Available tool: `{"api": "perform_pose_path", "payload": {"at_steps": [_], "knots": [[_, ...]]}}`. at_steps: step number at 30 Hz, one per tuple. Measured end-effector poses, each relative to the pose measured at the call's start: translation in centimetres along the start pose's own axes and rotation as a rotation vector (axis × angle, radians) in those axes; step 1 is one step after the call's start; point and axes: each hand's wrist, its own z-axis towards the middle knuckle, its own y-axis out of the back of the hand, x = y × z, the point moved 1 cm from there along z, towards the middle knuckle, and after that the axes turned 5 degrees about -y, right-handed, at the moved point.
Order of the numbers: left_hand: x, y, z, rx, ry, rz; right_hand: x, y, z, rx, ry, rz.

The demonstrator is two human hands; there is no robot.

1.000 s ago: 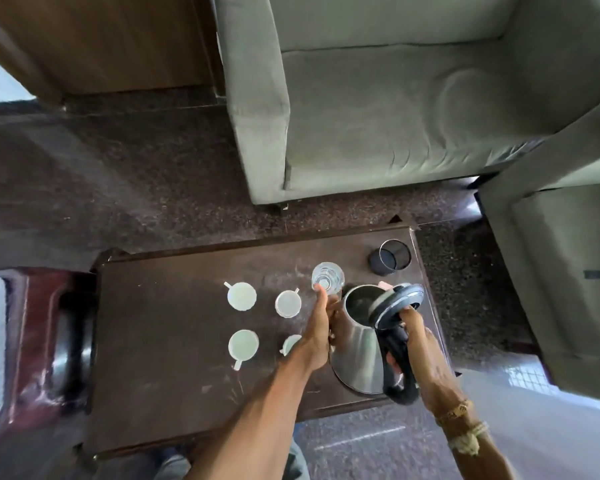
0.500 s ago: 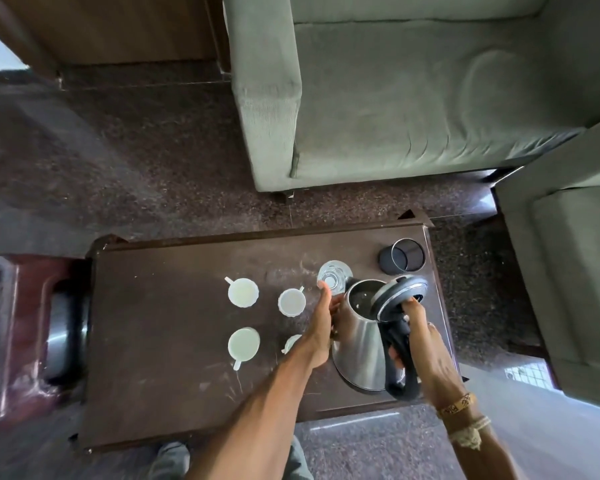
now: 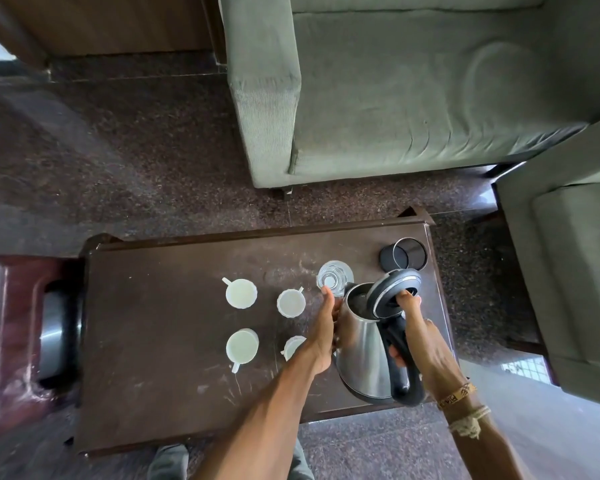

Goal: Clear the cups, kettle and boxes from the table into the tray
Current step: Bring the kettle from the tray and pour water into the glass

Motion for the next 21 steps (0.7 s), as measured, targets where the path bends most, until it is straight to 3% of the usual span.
{"api": "perform_pose_path", "payload": {"at_steps": [21], "knots": [[0.3, 0.7, 0.9, -0.011, 0.073, -0.019, 1.8, -0.5, 0.5, 0.054, -0.03, -0.03]]}}
